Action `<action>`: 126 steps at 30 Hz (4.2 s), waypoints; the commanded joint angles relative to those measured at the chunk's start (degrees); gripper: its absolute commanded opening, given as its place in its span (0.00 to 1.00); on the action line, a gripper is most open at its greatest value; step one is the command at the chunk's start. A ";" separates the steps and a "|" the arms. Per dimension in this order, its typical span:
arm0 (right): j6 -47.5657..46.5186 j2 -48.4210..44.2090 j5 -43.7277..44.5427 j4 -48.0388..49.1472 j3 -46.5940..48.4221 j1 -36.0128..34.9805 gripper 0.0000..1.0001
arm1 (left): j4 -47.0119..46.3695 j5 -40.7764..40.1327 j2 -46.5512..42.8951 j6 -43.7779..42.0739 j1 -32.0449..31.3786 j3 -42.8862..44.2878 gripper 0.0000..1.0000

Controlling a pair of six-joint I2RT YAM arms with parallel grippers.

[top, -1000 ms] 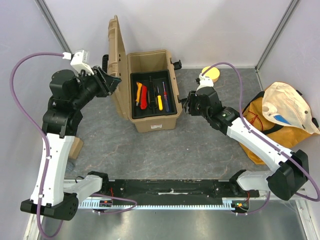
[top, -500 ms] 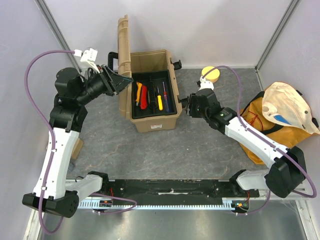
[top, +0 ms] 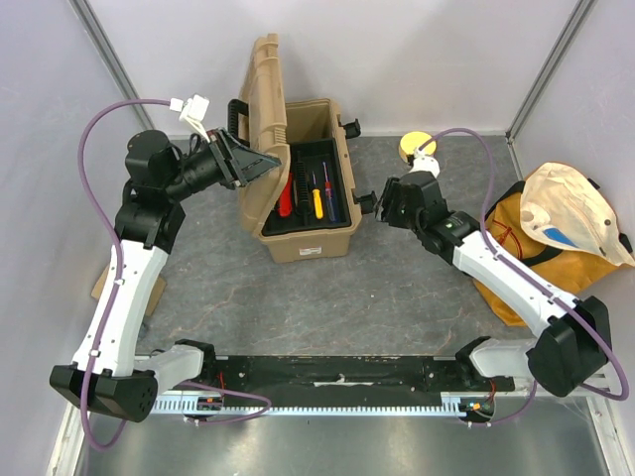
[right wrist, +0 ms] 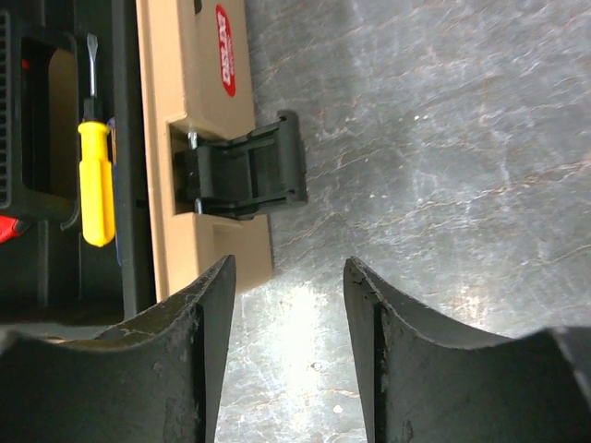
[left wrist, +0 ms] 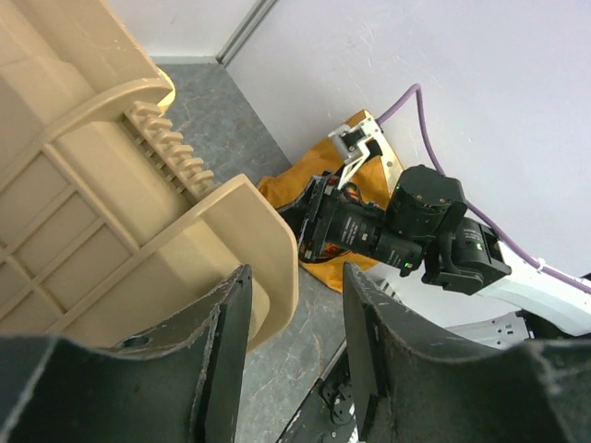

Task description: Pack the tool kit

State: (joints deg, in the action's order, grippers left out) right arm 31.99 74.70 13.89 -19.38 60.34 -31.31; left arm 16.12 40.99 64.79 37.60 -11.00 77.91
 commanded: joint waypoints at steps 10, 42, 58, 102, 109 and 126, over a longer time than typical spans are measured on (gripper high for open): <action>-0.17 -7.90 3.96 -0.31 3.56 1.69 0.80 | 3.74 0.93 -1.60 -3.15 -0.16 -0.48 0.60; 7.21 13.81 -38.23 31.24 -6.01 -2.60 0.63 | 15.26 -30.63 12.73 -5.00 0.11 -17.87 0.69; 10.73 9.61 -24.01 24.65 -0.92 -0.69 0.65 | 18.16 -31.85 5.96 -6.93 0.37 -21.75 0.67; 52.73 24.27 -39.64 85.45 -24.13 10.31 0.72 | 16.22 -29.48 3.23 -13.08 1.16 -24.03 0.72; 52.13 24.71 -39.73 85.30 -22.28 9.34 0.66 | 16.66 -29.48 3.06 -13.08 1.25 -23.86 0.71; 33.41 21.37 -37.54 59.90 -20.34 7.58 0.80 | 17.28 -29.65 2.53 -13.52 1.25 -23.77 0.70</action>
State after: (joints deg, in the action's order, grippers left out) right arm 74.02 97.45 -22.31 50.59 39.62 -21.65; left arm 22.63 9.19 64.93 27.24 -8.58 56.38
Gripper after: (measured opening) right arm 0.788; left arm 0.708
